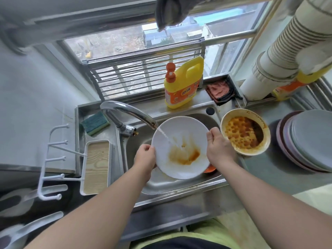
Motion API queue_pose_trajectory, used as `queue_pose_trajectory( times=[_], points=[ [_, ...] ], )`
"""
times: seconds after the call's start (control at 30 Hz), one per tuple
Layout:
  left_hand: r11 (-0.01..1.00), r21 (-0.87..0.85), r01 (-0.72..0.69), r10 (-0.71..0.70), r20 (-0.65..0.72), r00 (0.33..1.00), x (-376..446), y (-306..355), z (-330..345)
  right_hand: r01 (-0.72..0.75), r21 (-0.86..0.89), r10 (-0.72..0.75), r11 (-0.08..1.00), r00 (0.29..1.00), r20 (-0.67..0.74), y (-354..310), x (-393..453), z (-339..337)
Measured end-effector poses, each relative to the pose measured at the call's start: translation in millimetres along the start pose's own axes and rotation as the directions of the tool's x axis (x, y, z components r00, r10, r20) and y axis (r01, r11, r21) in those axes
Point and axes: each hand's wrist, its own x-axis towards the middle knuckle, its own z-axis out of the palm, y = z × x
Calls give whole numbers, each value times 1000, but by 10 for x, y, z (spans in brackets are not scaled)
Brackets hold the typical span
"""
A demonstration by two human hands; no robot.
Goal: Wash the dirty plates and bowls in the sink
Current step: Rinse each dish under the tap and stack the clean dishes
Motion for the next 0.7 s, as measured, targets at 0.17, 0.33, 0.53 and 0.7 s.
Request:
queue_pose_trajectory(
  times=[0.17,0.33,0.53,0.7],
  points=[
    [1000,3,-23,23,-51,998,52,-157,-349,-109,25,105,994,986,130,-81,-20,429],
    [996,-35,-78,73,-113,991,41,-280,-567,-77,66,62,995,977,203,-222,-10,667],
    [986,-68,-154,135,-227,964,-11,-226,-717,-30,113,7,993,979,202,-434,75,820],
    [978,-105,-181,145,-287,947,-19,-160,-778,25,87,-43,996,978,206,-566,165,870]
  ],
)
